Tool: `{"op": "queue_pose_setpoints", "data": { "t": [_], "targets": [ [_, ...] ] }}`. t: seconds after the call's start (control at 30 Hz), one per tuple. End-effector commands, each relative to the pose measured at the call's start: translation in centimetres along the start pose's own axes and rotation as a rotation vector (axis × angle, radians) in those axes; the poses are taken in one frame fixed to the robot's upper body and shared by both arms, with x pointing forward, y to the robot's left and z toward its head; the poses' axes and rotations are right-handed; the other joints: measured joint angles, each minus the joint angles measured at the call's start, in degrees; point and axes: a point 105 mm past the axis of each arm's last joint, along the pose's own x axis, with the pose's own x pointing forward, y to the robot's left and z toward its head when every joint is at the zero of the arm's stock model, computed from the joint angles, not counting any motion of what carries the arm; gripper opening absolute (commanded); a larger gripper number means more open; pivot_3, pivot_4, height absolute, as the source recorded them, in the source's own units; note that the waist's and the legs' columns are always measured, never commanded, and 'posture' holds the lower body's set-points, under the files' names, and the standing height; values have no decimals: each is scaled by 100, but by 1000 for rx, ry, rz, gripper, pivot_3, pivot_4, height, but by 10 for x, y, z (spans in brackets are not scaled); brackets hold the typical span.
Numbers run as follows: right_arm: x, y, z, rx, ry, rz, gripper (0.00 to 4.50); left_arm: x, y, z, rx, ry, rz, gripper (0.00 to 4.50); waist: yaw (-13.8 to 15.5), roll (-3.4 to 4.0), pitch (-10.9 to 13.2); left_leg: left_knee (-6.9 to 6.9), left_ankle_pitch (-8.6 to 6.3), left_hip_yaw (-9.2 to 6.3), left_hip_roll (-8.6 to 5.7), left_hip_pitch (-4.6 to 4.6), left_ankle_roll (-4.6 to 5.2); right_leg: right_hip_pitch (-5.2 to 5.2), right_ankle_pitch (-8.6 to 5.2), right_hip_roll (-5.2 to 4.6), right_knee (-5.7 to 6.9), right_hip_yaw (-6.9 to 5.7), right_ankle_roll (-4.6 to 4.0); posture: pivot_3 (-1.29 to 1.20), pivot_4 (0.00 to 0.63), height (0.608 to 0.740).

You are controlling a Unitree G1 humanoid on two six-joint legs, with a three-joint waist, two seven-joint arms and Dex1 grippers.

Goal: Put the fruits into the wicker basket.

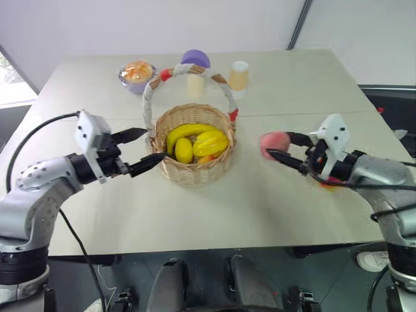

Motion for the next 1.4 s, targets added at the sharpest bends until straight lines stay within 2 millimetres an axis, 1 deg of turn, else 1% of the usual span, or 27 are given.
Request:
{"op": "queue_pose_setpoints", "data": {
  "t": [0.03,0.1,0.17,0.23,0.3,0.37,0.43,0.47,0.53,0.6,0.63,0.7,0.77,0.8,0.9,0.93,1.0,1.07,1.13,1.2,1.3,1.4],
  "targets": [
    [24,32,39,-58,-131,156,2073,-8,1,8,32,-31,-10,4500,1,0,0,2,1,1,14,2,-2,0,1,6,1,0,-2,0,150,740],
    [41,36,43,-75,-139,166,2073,-7,2,8,31,-36,-10,4500,25,-1,-1,2,2,0,26,2,-4,0,0,17,1,-2,-5,0,150,740],
    [74,30,47,-64,-166,108,2073,-7,-2,10,24,-50,-12,4500,21,-2,-1,2,2,-2,29,-4,-4,-6,0,21,1,-3,-7,0,150,740],
    [104,23,47,-17,-166,47,2073,-8,-8,9,18,-52,-20,4500,-5,-1,-1,2,2,5,31,-9,-4,-17,4,20,4,2,-10,0,150,740],
    [118,19,44,16,-156,27,2073,-8,-13,9,14,-51,-25,4500,34,-2,-1,0,4,6,28,-17,-7,-27,5,11,12,2,-11,0,150,740],
    [126,17,39,4,-135,10,3086,-7,-16,9,10,-54,-27,4500,97,-2,-1,-3,4,0,21,-25,-8,-29,4,1,11,-5,-13,0,150,740],
    [128,16,42,-14,-147,-2,3943,-6,-20,9,4,-59,-33,4500,101,-2,-1,-4,4,-4,5,-38,-8,-35,4,-17,6,-8,-12,0,150,740],
    [125,15,46,-26,-161,-6,4467,-5,-22,9,0,-63,-37,4500,87,-2,-1,-3,3,-3,-2,-52,-8,-45,5,-26,3,-8,-10,0,150,740],
    [117,15,51,-56,-185,-1,4491,-2,-27,10,-8,-70,-54,4500,64,-3,-2,10,4,-1,-19,-96,-8,-90,8,-41,10,-5,-6,0,150,740],
    [100,13,53,-86,-200,6,4491,4,-34,12,-7,-79,-89,4500,85,-3,-2,12,5,-1,-22,-108,-9,-103,14,-43,11,-4,4,0,150,740],
    [87,12,52,-93,-203,7,4491,9,-38,15,-10,-92,-109,4500,98,-4,-2,12,5,-6,-22,-108,-9,-103,14,-43,11,-7,5,0,150,740],
    [53,5,45,-87,-173,-11,4491,22,-50,20,-7,-116,-172,4500,164,-5,-3,12,4,-15,-27,-111,-8,-97,13,-44,8,-11,4,0,150,740],
    [23,-5,32,-47,-106,-75,4491,34,-62,22,-5,-127,-238,4500,228,-6,-4,13,3,-15,-30,-111,-6,-92,13,-45,2,-11,5,0,150,740],
    [7,-13,22,-29,-53,-138,4491,42,-70,23,-2,-131,-279,4500,213,-7,-4,14,2,-15,-32,-111,-5,-88,14,-45,-2,-11,5,0,150,740],
    [-39,-39,-8,27,111,-364,4491,62,-91,26,21,-145,-393,4500,200,-6,-5,15,2,-2,-38,-104,-3,-84,15,-38,-2,-4,7,0,150,740],
    [-57,-49,-20,60,173,-465,4491,70,-97,26,35,-147,-427,4500,202,-7,-6,17,2,0,-38,-105,-3,-84,15,-33,-1,-3,8,0,150,740],
    [-85,-62,-39,131,252,-634,4491,81,-105,25,53,-146,-469,4500,162,-3,-8,18,3,6,-35,-101,-3,-82,15,-20,2,-2,8,0,150,740],
    [-107,-72,-56,210,302,-787,4491,88,-107,23,69,-141,-492,4500,105,1,-10,18,3,7,-33,-94,-4,-83,15,-11,11,4,7,0,150,740],
    [-122,-77,-72,278,340,-897,4491,93,-104,20,84,-131,-494,4500,43,3,-11,18,5,6,-31,-90,-5,-83,14,-1,18,6,6,0,150,740],
    [-129,-80,-83,350,346,-963,4491,94,-106,20,96,-131,-514,4500,19,6,-12,17,5,6,-30,-82,-5,-83,14,5,26,13,6,0,150,740],
    [-130,-81,-97,459,337,-1009,4491,92,-106,21,102,-137,-515,4500,26,10,-14,16,6,4,-28,-80,-5,-83,13,11,29,18,5,0,150,740],
    [-123,-80,-104,523,328,-1003,4491,89,-103,19,102,-132,-499,4500,53,17,-17,17,6,5,-30,-83,-5,-83,13,6,29,19,6,0,150,740]
  ]
}}
